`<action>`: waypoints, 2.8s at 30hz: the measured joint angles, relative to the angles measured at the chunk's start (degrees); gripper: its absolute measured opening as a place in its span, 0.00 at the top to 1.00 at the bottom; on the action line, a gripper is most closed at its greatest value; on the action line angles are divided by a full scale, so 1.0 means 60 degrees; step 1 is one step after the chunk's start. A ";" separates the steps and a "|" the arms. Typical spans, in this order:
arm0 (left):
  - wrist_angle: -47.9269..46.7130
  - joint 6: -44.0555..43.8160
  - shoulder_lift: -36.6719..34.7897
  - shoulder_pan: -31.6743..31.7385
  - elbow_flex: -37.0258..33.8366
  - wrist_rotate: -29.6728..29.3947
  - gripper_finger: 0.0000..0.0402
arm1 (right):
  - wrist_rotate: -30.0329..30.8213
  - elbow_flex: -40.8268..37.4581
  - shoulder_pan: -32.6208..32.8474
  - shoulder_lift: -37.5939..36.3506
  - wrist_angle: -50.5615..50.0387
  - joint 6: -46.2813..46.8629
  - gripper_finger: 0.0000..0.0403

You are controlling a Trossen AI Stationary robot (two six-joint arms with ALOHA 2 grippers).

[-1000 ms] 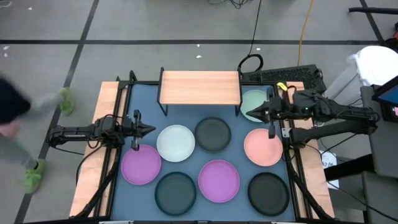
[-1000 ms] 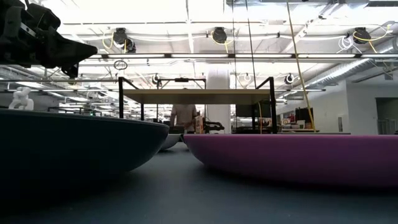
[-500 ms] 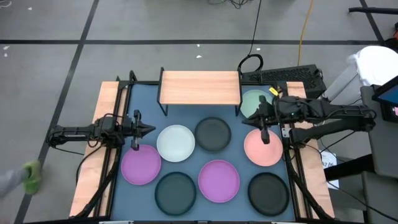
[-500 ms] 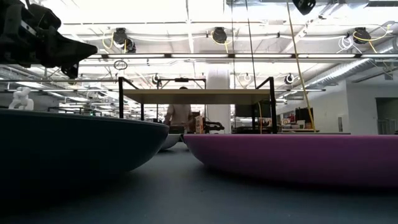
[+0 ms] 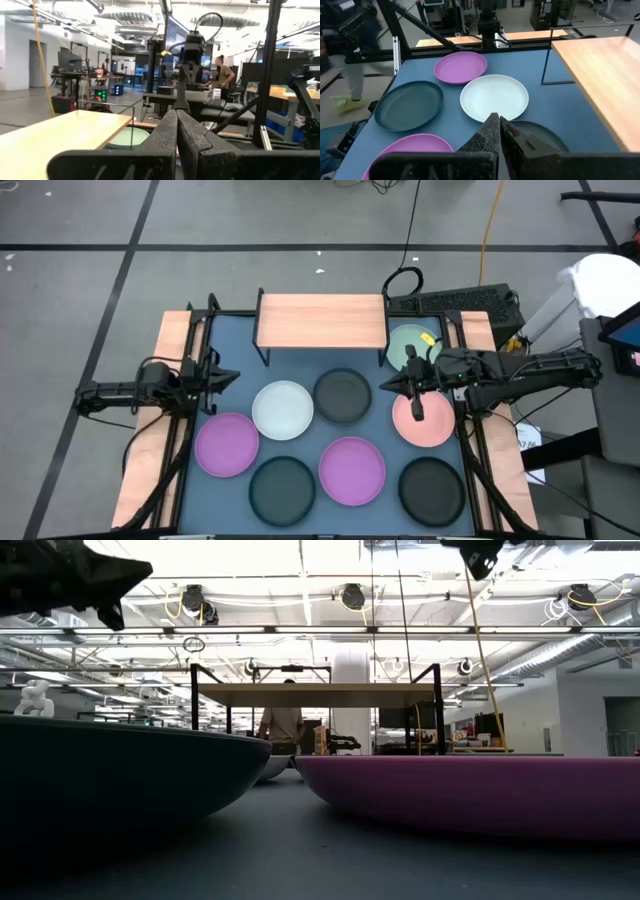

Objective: Place and stack plates onto a shelf
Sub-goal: Put the top black plate on the shelf

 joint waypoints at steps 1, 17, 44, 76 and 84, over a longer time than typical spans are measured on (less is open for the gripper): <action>-0.0166 -0.0002 0.0163 0.0000 0.0228 -0.0003 0.99 | 0.0000 -0.0163 0.0000 0.0004 0.0195 -0.0004 1.00; -0.3991 -0.0716 0.4275 -0.0283 0.5510 0.0663 0.99 | 0.0007 -0.1178 -0.0011 0.0000 0.0642 -0.0277 1.00; -0.3163 -0.1137 0.9279 -0.2721 0.5936 -0.0613 0.99 | -0.0774 -0.2521 0.0124 0.1248 0.0997 0.0513 1.00; -0.2130 -0.0784 0.9575 -0.2845 0.5933 -0.0677 0.99 | -0.0205 -0.1024 0.0783 0.5163 0.0493 -0.2077 0.60; -0.1855 -0.0561 0.9575 -0.2845 0.5933 -0.0681 0.99 | -0.0200 -0.1024 0.0783 0.5166 0.0453 -0.3133 0.60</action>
